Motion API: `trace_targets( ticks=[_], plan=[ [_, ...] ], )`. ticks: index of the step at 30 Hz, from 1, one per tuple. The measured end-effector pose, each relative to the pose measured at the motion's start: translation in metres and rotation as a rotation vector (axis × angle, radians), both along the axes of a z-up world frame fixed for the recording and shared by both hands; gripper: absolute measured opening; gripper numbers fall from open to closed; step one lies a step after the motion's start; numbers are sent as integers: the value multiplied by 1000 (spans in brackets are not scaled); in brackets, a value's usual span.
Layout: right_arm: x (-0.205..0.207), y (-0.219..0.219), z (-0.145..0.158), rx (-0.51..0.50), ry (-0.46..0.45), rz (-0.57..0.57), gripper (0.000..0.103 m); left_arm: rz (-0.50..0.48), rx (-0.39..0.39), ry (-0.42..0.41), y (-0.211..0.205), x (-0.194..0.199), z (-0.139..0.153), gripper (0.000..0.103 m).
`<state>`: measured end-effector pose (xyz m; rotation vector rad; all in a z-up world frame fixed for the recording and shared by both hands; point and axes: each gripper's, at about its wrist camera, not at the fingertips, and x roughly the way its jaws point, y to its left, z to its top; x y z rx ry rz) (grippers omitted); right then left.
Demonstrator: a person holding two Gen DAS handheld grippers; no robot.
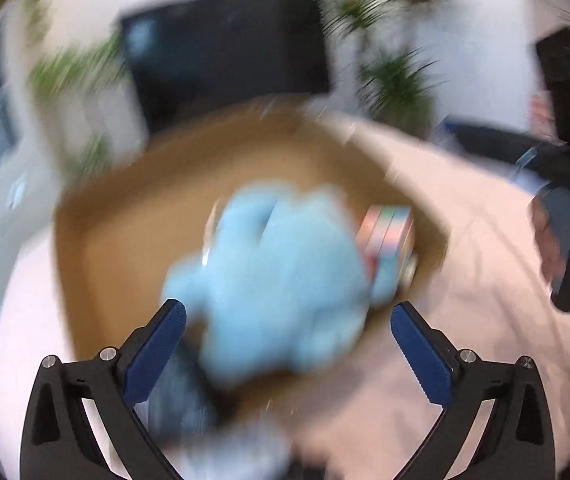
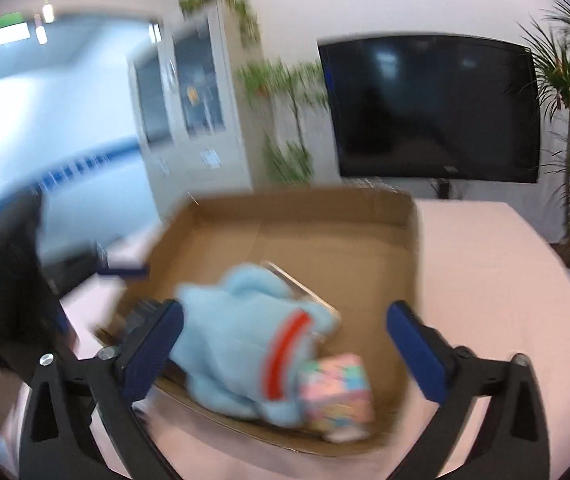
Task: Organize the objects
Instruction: 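Open both grippers to drop the cube into the box, then grasp the black round gadget on the table with both grippers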
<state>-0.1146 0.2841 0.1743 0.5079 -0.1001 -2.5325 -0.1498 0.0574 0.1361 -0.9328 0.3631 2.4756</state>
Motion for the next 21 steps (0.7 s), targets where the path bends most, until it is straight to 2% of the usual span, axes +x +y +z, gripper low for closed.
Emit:
trace_targets(
  ticks=[3, 5, 8, 10, 12, 14, 16, 17, 20, 21],
  plan=[
    [21, -34, -21, 63, -11, 72, 102, 116, 44, -15, -46, 38, -28, 103],
    [33, -56, -41, 96, -56, 169, 102, 192, 98, -40, -75, 70, -51, 103],
    [38, -91, -78, 108, -209, 332, 102, 273, 153, -82, -98, 104, -78, 103],
    [43, -118, -100, 143, -288, 398, 101, 283, 197, -118, -109, 117, -89, 103],
    [53, -150, -119, 246, -279, 440, 91, 277, 224, -157, -113, 127, -95, 103],
    [53, -168, -129, 287, -278, 448, 86, 274, 249, -177, -114, 129, -96, 103],
    [45, -178, -143, 284, -311, 450, 75, 282, 263, -182, -118, 133, -94, 102],
    [43, -183, -149, 305, -315, 432, 57, 288, 275, -183, -118, 135, -93, 101],
    [53, -188, -150, 342, -293, 464, 48, 274, 302, -199, -116, 136, -87, 98],
    [57, -187, -149, 352, -292, 486, 48, 260, 310, -207, -114, 138, -86, 97]
  ],
)
